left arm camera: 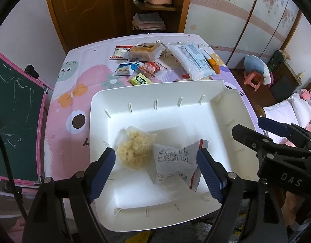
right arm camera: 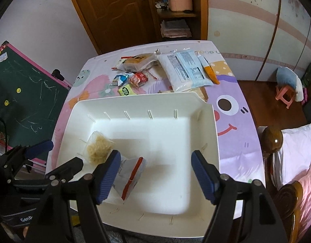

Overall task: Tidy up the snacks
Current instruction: 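Grasp the large clear packet with the left gripper while the right grasps the orange-white bar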

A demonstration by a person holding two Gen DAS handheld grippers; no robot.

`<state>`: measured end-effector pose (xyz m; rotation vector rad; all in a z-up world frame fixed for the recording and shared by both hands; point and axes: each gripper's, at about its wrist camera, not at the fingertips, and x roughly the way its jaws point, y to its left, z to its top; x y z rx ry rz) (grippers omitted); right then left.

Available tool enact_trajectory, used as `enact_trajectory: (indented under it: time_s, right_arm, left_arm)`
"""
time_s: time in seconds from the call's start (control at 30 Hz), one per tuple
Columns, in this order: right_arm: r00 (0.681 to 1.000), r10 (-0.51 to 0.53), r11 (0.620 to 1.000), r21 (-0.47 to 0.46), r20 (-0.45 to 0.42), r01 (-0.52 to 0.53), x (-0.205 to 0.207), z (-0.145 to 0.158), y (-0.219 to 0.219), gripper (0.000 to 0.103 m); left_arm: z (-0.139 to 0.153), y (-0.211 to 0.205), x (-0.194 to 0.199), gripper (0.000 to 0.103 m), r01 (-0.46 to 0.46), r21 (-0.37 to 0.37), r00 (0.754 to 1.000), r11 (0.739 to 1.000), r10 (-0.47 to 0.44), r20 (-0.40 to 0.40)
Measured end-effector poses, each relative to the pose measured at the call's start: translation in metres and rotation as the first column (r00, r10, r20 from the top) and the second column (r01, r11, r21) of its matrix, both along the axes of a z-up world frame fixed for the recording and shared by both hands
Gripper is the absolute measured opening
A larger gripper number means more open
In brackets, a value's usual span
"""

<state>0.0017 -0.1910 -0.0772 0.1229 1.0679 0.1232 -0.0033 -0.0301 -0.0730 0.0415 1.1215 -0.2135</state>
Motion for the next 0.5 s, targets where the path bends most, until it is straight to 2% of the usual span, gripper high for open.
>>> enact_trajectory:
  time_s: [0.17, 0.27, 0.37, 0.5]
  right_arm:
    - [1.000, -0.001, 1.000, 0.008, -0.004, 0.001, 0.000, -0.002, -0.002, 0.073]
    - [1.000, -0.001, 1.000, 0.008, -0.004, 0.001, 0.000, -0.002, -0.002, 0.073]
    - [1.000, -0.002, 1.000, 0.010, -0.003, 0.002, 0.000, -0.002, -0.002, 0.073]
    - [1.000, -0.002, 1.000, 0.009, 0.001, 0.002, 0.000, -0.002, -0.002, 0.073]
  left_arm:
    - [-0.001, 0.001, 0.000, 0.083, 0.002, -0.022, 1.000, 1.000, -0.002, 0.010]
    - [0.003, -0.001, -0.003, 0.083, 0.014, -0.034, 0.999, 0.999, -0.013, 0.045]
    - [0.008, -0.004, -0.006, 0.083, 0.024, -0.023, 0.996, 0.999, -0.022, 0.089]
    - [0.011, -0.005, -0.005, 0.083, 0.024, -0.013, 0.994, 1.000, -0.023, 0.107]
